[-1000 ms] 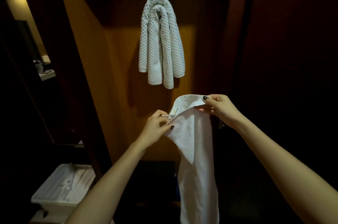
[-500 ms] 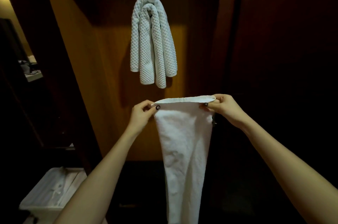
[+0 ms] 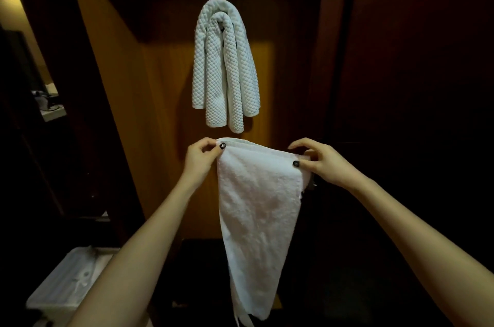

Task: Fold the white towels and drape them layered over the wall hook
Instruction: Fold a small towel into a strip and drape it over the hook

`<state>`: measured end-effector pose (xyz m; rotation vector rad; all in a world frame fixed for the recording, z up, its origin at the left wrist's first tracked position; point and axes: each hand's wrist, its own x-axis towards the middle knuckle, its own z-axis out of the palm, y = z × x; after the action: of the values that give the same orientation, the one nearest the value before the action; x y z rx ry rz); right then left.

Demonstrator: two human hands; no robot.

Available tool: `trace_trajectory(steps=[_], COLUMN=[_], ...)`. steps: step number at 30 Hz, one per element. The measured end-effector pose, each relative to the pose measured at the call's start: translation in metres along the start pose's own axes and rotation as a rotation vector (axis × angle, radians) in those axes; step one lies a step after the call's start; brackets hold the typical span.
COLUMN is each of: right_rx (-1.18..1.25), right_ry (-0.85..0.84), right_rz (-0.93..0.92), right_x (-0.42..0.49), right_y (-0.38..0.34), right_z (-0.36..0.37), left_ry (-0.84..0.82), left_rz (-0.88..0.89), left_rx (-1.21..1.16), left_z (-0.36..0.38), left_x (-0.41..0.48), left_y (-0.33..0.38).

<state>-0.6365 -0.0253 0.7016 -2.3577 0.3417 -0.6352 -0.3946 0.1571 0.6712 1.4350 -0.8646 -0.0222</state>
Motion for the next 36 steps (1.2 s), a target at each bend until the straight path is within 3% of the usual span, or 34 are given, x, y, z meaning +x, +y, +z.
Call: trace_trajectory(steps=[10, 15, 18, 26, 31, 36], right_rx=[0.136, -0.172, -0.237, -0.085, -0.179, -0.288], right_ry=[-0.126, -0.152, -0.089, 0.224, 0.250, 0.261], right_rz=[0.013, 0.017, 0.034, 0.060, 0.049, 0.050], right_x=[-0.002, -0.001, -0.001, 0.008, 0.012, 0.013], right_y=[-0.012, -0.017, -0.016, -0.022, -0.025, -0.019], right_z=[0.006, 0.010, 0.012, 0.021, 0.016, 0.003], left_ry=[0.044, 0.072, 0.058, 0.027, -0.022, -0.223], left_rz=[-0.042, -0.007, 0.006, -0.039, -0.057, -0.127], left_rx=[-0.002, -0.003, 0.034, 0.068, 0.053, -0.126], left_z=[-0.008, -0.017, -0.021, -0.031, -0.035, -0.035], left_x=[0.001, -0.001, -0.002, -0.006, -0.011, -0.018], left_y=[0.001, 0.002, 0.005, 0.008, 0.010, 0.017])
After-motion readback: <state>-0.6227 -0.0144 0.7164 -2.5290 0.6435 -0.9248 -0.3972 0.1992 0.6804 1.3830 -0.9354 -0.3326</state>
